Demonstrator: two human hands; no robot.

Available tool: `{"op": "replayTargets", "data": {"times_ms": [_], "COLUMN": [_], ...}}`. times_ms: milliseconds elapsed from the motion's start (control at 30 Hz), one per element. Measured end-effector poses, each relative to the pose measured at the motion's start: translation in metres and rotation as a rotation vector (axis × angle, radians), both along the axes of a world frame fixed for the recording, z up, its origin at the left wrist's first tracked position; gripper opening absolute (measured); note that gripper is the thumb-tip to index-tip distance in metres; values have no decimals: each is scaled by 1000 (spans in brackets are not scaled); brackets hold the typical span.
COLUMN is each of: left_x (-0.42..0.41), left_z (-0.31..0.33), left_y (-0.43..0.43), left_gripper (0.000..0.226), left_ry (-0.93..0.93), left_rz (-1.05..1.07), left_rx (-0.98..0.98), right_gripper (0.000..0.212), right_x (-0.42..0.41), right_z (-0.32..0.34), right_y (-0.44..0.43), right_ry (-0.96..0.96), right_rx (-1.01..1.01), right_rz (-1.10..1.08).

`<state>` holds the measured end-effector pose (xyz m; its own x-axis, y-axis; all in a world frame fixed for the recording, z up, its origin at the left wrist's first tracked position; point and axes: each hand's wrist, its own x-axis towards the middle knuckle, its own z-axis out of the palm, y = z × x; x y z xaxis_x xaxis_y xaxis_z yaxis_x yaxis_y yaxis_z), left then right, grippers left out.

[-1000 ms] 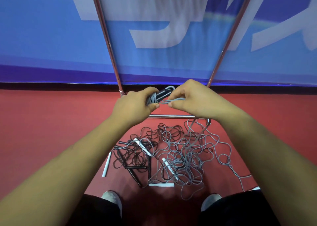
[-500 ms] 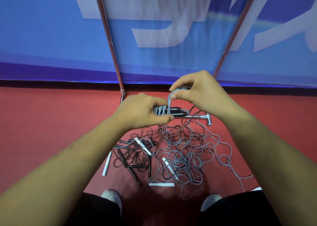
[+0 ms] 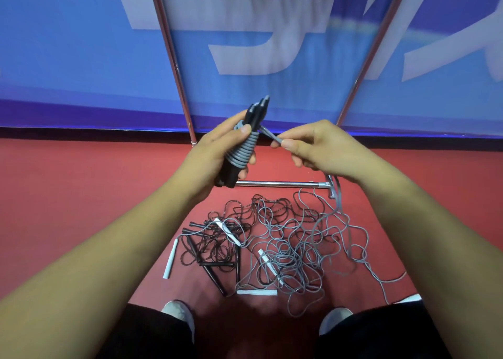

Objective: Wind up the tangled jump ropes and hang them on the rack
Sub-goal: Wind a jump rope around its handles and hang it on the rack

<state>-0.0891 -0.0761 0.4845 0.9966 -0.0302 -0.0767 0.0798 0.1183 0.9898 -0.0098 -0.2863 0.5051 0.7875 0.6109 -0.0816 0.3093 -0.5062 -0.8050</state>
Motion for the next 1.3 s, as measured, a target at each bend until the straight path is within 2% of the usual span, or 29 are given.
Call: {"op": "replayTargets", "data": {"times_ms": [67, 167, 233, 400, 600, 733, 867, 967, 1033, 1100, 1167, 1233, 1300], "left_x": [2, 4, 5, 5, 9, 7, 0, -3, -5, -5, -5, -6, -8], "left_z": [-1, 0, 1, 0, -12, -15, -8, -4, -5, -6, -8, -9, -7], "left_y": [2, 4, 6, 3, 5, 10, 5, 1, -3, -5, -4, -5, -7], "left_gripper": [39, 19, 13, 15, 19, 27, 25, 49, 49, 31, 26, 29, 24], "left_ry": [54, 118, 165, 187, 25, -35, -80, -128, -140, -179, -213, -205, -147], "left_rz": [37, 110, 152, 208, 191, 62, -138, -186, -196, -201, -220, -286, -334], "left_rx": [-78, -131, -99, 62, 476, 878, 1044, 1217, 1275, 1252, 1189, 955, 583], "right_gripper": [14, 11, 10, 12, 11, 17, 11, 8, 4, 9, 18, 23, 17], "right_x": [2, 2, -2, -14, -21, -24, -25, -23, -22, -20, -15, -10, -5], "right_z": [1, 3, 5, 16, 18, 18, 23, 22, 20, 18, 16, 13, 9], "right_y": [-3, -5, -3, 5, 9, 13, 12, 12, 13, 11, 8, 4, 2], "right_ry": [-57, -87, -99, -170, -246, -274, -209, -208, -207, -176, -112, -35, 31], "right_rx": [-20, -55, -86, -154, -148, -143, -64, -43, -17, 23, 74, 128, 176], "right_rz": [-27, -51, -37, 64, 46, 71, 51, 41, 37, 11, -18, -54, -94]}}
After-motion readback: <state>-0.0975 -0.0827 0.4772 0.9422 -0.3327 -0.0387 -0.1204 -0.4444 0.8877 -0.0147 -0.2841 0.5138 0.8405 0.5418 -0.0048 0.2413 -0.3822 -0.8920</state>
